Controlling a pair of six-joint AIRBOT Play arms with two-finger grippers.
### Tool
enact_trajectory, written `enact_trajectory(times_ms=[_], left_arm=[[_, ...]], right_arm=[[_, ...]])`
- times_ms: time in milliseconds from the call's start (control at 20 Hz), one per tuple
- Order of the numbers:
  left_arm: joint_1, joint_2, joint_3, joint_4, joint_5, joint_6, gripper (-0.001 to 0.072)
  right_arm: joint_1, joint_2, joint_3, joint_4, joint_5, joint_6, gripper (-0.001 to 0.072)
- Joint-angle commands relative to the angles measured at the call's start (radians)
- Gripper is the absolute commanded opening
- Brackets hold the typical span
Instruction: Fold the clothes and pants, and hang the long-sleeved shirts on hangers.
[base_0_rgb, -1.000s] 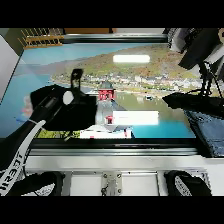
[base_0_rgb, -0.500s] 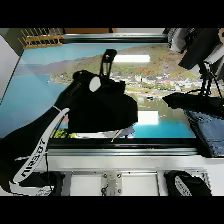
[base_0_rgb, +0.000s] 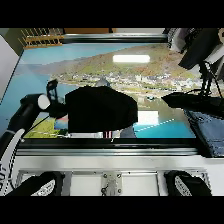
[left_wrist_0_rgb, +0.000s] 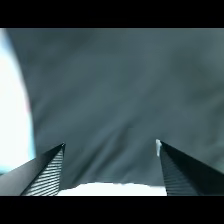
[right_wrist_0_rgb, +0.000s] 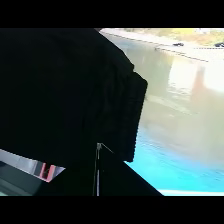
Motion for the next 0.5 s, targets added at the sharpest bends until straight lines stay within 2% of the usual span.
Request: enact_trajectory(times_ms=[0, 200, 450], left_arm=[[0.152, 0.092, -0.241, -0.135, 0.072, -0.005, 0.0618], [0.150, 0.069, -0.321, -0.198, 0.161, -0.003, 0.0618], [0.051, -0.076, -0.244, -0.193, 0.137, 0.016, 0.0619]], right_arm=[[0.001, 0.000, 0.000, 0.061, 0.000, 0.000, 0.0032], [0.001, 0.000, 0.000, 0.092, 0.000, 0.000, 0.0032], [0.002, 0.000, 0.000, 0.093, 0.000, 0.001, 0.0031]])
